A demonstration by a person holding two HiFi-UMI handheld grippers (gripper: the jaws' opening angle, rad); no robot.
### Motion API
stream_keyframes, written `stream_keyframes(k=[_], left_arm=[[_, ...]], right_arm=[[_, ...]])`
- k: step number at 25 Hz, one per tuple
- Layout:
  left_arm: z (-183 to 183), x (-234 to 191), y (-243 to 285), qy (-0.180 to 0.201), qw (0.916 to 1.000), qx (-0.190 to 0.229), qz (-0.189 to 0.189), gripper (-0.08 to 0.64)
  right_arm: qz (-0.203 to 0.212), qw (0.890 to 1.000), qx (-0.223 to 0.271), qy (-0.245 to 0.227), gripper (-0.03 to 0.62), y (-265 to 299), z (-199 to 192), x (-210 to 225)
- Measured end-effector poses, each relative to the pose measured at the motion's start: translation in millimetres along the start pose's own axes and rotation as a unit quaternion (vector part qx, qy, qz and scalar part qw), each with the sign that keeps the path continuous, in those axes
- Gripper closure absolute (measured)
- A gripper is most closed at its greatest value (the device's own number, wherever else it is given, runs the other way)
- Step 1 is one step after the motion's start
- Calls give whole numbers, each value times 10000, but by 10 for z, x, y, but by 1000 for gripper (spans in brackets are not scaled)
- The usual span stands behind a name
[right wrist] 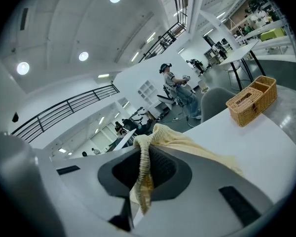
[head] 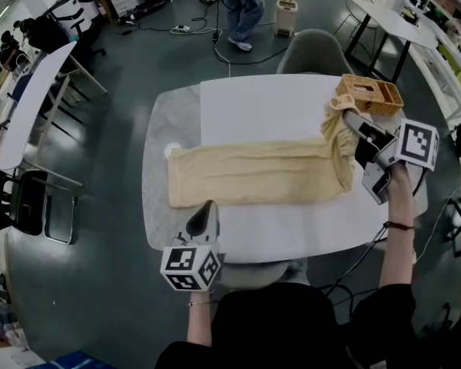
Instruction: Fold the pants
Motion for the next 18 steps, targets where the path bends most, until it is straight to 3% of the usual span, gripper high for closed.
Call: stream_keyframes(k=[9,18], left_arm=[[-47,24,-120,-130,9998,49,160,546],[-128,349,-121,-175,9992,64,347,546]], right_arm=[[464,9987,-46,203,558,230,-16,-295],[745,9969,-221,155,558,199,14,-263]])
Point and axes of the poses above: the fingertips, and each gripper's own axes: y forward along the fingers, x to its right, z out of its top, the point moved 9 cm from there along -y, backward along the fingers, and after that the axes turned 3 degrees about -x, right-handed, at the moved point
